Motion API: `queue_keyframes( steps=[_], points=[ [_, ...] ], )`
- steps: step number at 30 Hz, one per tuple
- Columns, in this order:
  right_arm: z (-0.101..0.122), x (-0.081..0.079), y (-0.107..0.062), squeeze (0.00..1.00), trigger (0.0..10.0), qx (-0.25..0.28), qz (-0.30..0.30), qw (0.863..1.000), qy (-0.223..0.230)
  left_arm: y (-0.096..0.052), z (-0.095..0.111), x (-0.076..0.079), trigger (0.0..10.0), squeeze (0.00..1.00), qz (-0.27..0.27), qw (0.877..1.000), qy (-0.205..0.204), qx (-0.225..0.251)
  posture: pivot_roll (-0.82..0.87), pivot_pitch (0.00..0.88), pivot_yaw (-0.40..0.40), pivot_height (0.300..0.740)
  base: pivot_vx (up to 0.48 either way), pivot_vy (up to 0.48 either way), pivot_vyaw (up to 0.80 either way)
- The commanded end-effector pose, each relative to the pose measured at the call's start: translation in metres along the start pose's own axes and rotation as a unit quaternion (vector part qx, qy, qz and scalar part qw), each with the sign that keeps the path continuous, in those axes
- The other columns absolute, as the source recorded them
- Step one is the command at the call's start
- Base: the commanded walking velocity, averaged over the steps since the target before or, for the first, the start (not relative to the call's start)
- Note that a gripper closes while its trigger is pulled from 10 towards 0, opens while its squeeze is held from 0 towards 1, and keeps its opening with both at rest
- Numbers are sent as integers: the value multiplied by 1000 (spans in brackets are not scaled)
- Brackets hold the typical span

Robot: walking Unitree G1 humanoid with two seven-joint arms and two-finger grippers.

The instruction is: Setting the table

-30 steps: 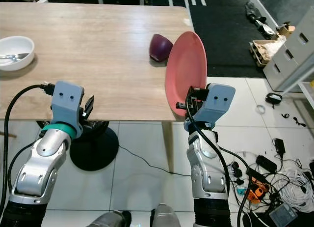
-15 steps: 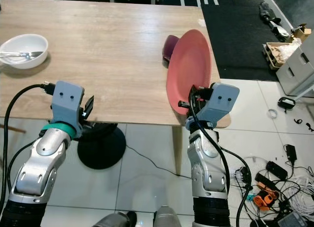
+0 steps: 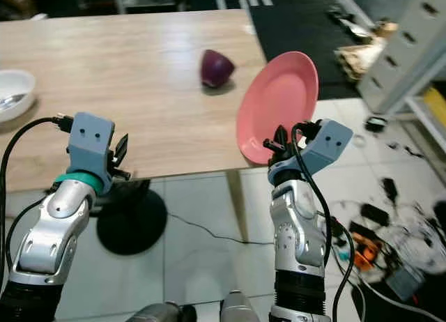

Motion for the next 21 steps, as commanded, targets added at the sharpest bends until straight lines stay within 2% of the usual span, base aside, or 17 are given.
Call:
queue_keyframes(
  steps=[1, 21],
  points=[
    [-14, 11, -3, 0, 10000, -27, -20, 999, -9, 1, -2, 4, 10000, 0, -7, 1000, 0, -4, -116, 0, 62, 740, 0, 0, -800],
    [-13, 11, -2, 0, 10000, -29, -21, 999, -6, 1, -5, 5, 10000, 0, -9, 1000, -1, -7, -118, 0, 60, 740, 0, 0, -800]
  ],
)
Point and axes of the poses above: a point about 5 cm out from each wrist's last joint towards the gripper, its own y axis pointing out of the wrist towards the gripper, its own z axis along the axis of the wrist's last joint, x = y × z, the point moved 6 cm from there along y, pointing out of the wrist towards the gripper, and after that the axes turned 5 degrees about y, right-handed, at the moved point
